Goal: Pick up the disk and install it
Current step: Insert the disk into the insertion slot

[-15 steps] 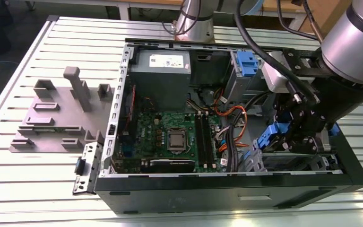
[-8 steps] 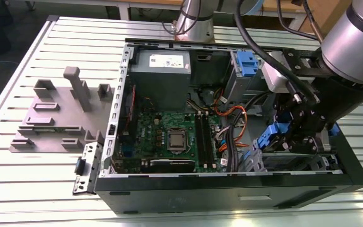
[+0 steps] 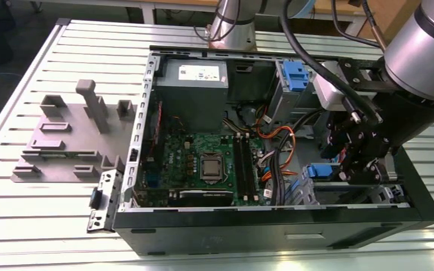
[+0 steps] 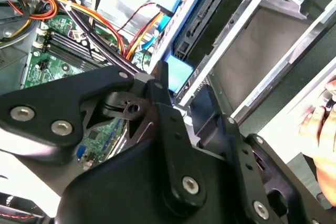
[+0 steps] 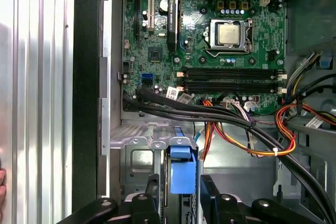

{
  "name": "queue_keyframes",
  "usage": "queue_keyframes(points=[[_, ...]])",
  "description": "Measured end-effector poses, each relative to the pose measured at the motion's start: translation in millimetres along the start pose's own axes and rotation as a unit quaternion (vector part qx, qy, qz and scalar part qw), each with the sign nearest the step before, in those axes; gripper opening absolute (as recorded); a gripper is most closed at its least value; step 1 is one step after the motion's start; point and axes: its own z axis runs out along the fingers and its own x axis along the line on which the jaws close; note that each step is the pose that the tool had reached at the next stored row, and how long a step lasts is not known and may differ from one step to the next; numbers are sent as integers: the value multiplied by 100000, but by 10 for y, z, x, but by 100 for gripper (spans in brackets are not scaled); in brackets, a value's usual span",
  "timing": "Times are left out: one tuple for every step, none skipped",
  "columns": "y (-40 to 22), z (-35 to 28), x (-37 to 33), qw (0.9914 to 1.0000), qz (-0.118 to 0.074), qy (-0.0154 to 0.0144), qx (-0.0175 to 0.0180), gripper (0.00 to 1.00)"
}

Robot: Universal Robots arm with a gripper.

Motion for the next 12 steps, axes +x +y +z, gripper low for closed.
queue_keyframes(points=[[0,0,0,100000,-3,4,0,44],[0,0,0,100000,0,6,1,43],[0,0,0,100000,0,5,3,36],[0,0,0,100000,-2,8,1,36],[0,0,0,100000,0,8,2,31],[0,0,0,100000,1,7,2,25],[0,0,0,100000,-2,9,1,19],[0,0,0,100000,-1,9,0,19],[0,0,0,100000,-1,11,0,13],[0,0,0,100000,0,14,-1,11],[0,0,0,100000,-1,15,1,11],[0,0,0,100000,-1,16,0,11]])
